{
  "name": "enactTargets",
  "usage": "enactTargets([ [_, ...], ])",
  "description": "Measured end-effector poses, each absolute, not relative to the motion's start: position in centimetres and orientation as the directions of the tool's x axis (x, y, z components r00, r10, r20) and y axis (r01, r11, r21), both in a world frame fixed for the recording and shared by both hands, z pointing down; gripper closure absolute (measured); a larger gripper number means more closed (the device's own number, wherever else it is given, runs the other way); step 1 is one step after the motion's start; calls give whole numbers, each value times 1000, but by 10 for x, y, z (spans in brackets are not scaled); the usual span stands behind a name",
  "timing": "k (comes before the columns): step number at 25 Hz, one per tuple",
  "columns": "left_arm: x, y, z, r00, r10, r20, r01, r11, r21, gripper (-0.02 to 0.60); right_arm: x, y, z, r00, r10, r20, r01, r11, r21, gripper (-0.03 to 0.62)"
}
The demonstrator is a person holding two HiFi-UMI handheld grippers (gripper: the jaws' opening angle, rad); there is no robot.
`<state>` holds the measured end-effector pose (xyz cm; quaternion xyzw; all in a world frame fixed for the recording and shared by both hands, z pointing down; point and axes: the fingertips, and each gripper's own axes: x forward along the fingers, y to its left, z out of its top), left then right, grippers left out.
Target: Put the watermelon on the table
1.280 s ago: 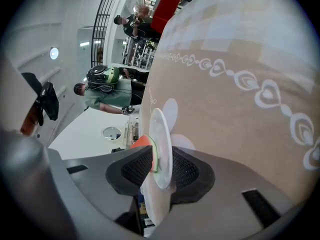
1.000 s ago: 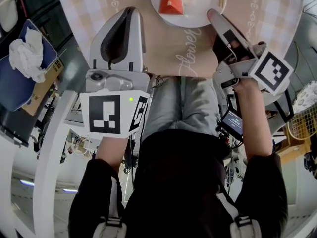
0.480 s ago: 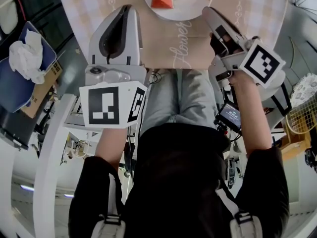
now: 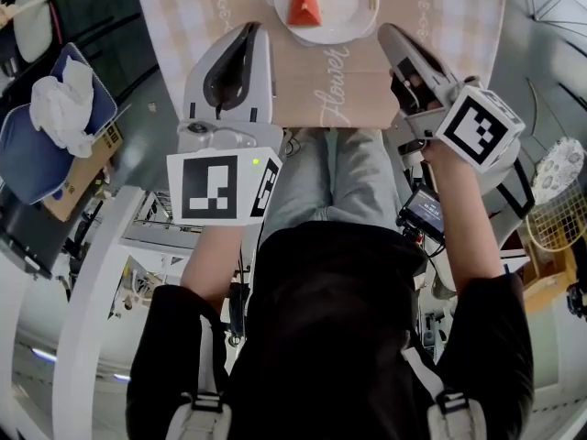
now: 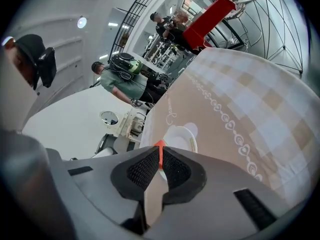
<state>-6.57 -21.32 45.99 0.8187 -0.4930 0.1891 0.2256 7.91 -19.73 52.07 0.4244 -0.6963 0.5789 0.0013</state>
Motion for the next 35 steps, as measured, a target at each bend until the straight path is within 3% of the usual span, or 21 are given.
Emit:
enactTargets([
  [13,-65,-218,377,460,-772,439,-885,-439,157,578,54,-206,427,-671,-621,405,-636,202,-745,569],
  [19,-74,-211,337,452,-801,393,-891,-430,149,578,36,-202,382,-664,-630,402,-702,343,-624,579],
  [35,-96,-179,254,466,-841,276,-885,-443,144,578,1,-169,287,-700,-638,321,-682,465,-564,580],
])
